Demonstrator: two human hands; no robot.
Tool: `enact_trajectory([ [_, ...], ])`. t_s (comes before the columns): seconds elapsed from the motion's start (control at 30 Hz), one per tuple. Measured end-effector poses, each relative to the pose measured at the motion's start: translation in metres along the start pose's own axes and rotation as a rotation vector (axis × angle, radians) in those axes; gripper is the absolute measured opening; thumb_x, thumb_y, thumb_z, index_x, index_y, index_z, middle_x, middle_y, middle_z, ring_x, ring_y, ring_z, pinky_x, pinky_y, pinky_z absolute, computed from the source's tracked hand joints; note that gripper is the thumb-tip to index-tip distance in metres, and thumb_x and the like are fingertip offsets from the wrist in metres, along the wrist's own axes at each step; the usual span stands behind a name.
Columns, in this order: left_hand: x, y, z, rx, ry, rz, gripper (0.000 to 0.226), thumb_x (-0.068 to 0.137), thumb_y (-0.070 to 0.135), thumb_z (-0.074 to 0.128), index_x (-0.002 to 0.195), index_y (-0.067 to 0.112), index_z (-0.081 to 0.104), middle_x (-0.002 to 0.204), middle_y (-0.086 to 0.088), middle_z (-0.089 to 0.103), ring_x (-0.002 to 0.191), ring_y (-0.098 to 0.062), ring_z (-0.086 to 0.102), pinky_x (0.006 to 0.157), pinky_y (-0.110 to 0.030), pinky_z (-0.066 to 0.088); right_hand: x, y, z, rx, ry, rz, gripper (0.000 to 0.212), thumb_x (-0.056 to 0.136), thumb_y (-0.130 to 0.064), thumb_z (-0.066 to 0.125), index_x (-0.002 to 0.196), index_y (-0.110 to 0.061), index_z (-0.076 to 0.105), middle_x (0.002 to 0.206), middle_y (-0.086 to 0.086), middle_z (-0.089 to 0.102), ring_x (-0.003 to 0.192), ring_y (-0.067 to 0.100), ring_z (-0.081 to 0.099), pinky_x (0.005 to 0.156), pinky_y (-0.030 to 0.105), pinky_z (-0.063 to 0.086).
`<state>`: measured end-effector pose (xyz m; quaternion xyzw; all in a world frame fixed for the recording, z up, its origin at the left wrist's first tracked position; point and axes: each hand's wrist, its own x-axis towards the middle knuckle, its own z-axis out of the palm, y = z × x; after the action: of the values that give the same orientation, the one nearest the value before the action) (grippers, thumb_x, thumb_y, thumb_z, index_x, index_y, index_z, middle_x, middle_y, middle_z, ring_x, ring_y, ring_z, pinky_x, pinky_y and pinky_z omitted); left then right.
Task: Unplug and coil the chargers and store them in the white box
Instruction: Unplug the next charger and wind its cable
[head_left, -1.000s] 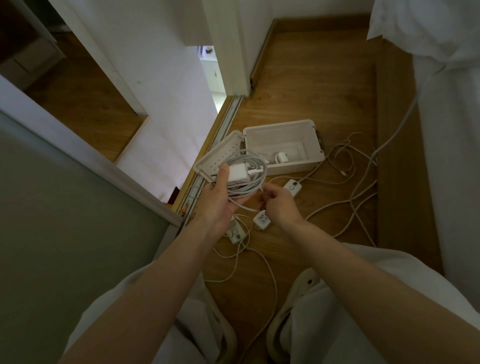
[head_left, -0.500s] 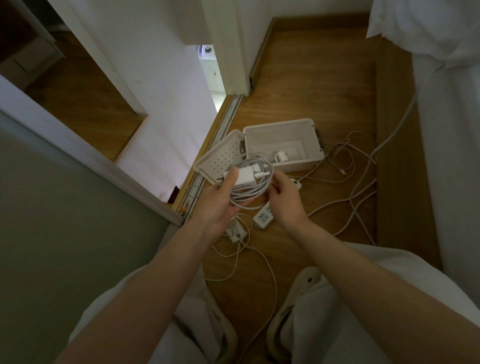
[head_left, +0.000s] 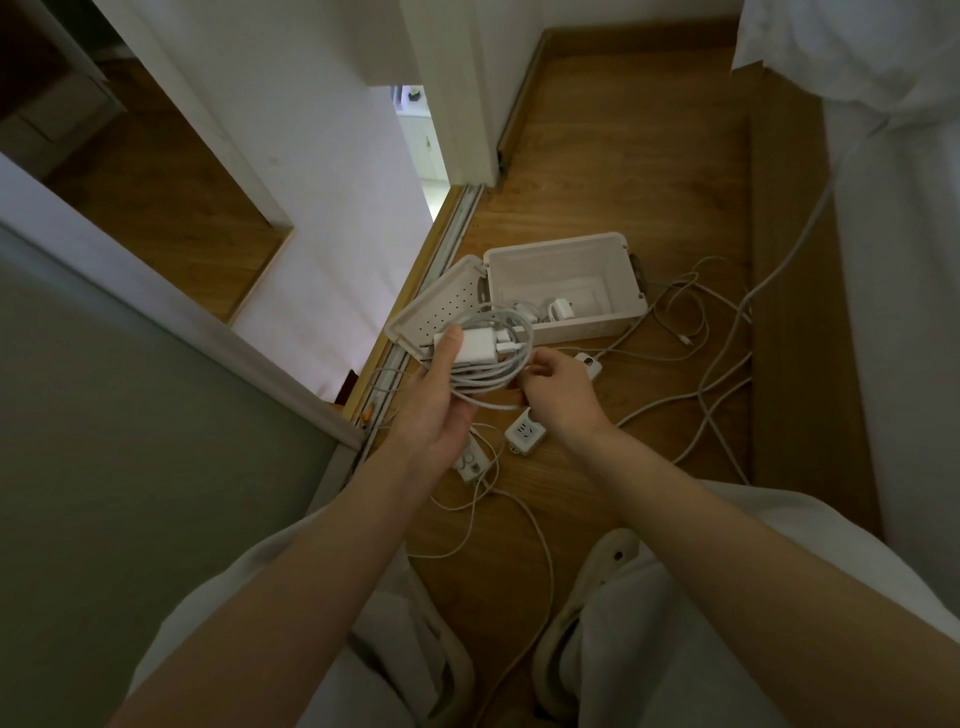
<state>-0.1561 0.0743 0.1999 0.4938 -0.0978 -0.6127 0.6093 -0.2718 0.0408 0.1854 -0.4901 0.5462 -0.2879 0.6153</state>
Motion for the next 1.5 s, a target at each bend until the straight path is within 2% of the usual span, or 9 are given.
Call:
enact_trajectory([
  [0.33, 0.005, -0.010, 0.000, 0.031, 0.023, 0.061, 0.046, 0.094, 0.026, 0.050, 0.133, 0.002, 0.046, 0.130, -0.022, 0.055, 0.121, -0.033, 0.053, 0.105, -0.048, 0.040, -0.004, -0.003, -0.003, -0.003, -0.185, 0.379, 0.027, 0.095, -0.002, 0.036, 0.075, -0.009, 0.054, 0.057, 0.001, 0.046, 0.049, 0.011, 0.037, 0.039, 0.017, 0.029],
  [0.5, 0.004, -0.004, 0.005, 0.046, 0.019, 0.084, 0.046, 0.096, 0.030, 0.045, 0.132, 0.001, 0.047, 0.129, -0.021, 0.056, 0.119, -0.029, 0.056, 0.093, -0.037, 0.051, -0.008, -0.008, -0.004, 0.726, -0.293, 0.360, 0.024, 0.094, -0.002, 0.032, 0.075, -0.009, 0.045, 0.065, 0.000, 0.039, 0.054, 0.006, 0.030, 0.048, 0.017, 0.025],
  [0.57, 0.002, -0.005, 0.004, 0.060, 0.004, 0.083, 0.046, 0.097, 0.031, 0.043, 0.131, 0.000, 0.047, 0.129, -0.023, 0.056, 0.120, -0.031, 0.055, 0.096, -0.040, 0.048, -0.009, -0.012, -0.007, 0.813, -0.363, 0.296, 0.017, 0.094, -0.010, 0.037, 0.080, -0.010, 0.047, 0.065, -0.002, 0.036, 0.054, 0.005, 0.030, 0.050, 0.017, 0.024],
  [0.7, -0.002, -0.012, 0.004, 0.074, -0.041, 0.084, 0.046, 0.091, 0.031, 0.047, 0.127, 0.003, 0.051, 0.126, -0.022, 0.058, 0.116, -0.030, 0.057, 0.098, -0.040, 0.048, -0.009, -0.006, -0.005, 0.620, -0.312, 0.241, 0.026, 0.094, -0.035, 0.051, 0.079, -0.014, 0.055, 0.057, -0.006, 0.037, 0.050, 0.005, 0.034, 0.045, 0.016, 0.029],
  [0.87, -0.004, -0.011, 0.003, 0.041, -0.096, 0.025, 0.029, 0.096, 0.024, 0.045, 0.117, 0.006, 0.056, 0.125, -0.019, 0.058, 0.113, -0.026, 0.058, 0.099, -0.035, 0.047, -0.012, -0.003, -0.003, 0.542, -0.189, 0.234, 0.031, 0.096, -0.034, 0.047, 0.073, -0.015, 0.053, 0.055, -0.006, 0.041, 0.041, 0.003, 0.039, 0.040, 0.014, 0.033],
  [1.03, -0.006, 0.001, -0.001, 0.400, -0.191, -0.089, 0.039, 0.082, 0.029, 0.058, 0.118, 0.012, 0.060, 0.114, -0.012, 0.066, 0.099, -0.020, 0.064, 0.085, -0.029, 0.052, -0.007, -0.007, -0.009, 0.142, 0.004, 0.096, 0.032, 0.099, -0.033, 0.039, 0.077, -0.015, 0.055, 0.066, -0.004, 0.053, 0.055, 0.006, 0.048, 0.052, 0.018, 0.038],
  [1.2, -0.007, 0.016, -0.006, 0.797, -0.193, -0.165, 0.035, 0.072, 0.027, 0.070, 0.106, 0.020, 0.061, 0.107, -0.009, 0.068, 0.096, -0.023, 0.065, 0.085, -0.039, 0.052, -0.009, -0.004, -0.013, -0.362, -0.153, -0.170, 0.035, 0.102, -0.029, 0.033, 0.077, -0.013, 0.052, 0.064, -0.005, 0.048, 0.050, 0.004, 0.041, 0.041, 0.010, 0.033],
  [1.33, -0.009, 0.011, -0.006, 1.013, -0.059, 0.009, 0.029, 0.081, 0.039, 0.068, 0.104, 0.022, 0.062, 0.101, -0.005, 0.069, 0.089, -0.019, 0.068, 0.079, -0.037, 0.058, -0.010, -0.007, -0.015, -0.412, -0.242, -0.189, 0.036, 0.101, -0.025, 0.033, 0.068, -0.019, 0.044, 0.061, -0.005, 0.045, 0.048, 0.003, 0.040, 0.043, 0.013, 0.030],
  [1.5, -0.007, 0.013, -0.006, 0.955, -0.005, 0.042, 0.032, 0.085, 0.047, 0.059, 0.100, 0.020, 0.066, 0.098, -0.007, 0.071, 0.090, -0.023, 0.069, 0.086, -0.043, 0.055, -0.009, -0.010, -0.021, -0.417, -0.299, -0.158, 0.032, 0.099, -0.022, 0.039, 0.067, -0.017, 0.043, 0.059, -0.004, 0.041, 0.051, 0.009, 0.035, 0.050, 0.022, 0.029],
])
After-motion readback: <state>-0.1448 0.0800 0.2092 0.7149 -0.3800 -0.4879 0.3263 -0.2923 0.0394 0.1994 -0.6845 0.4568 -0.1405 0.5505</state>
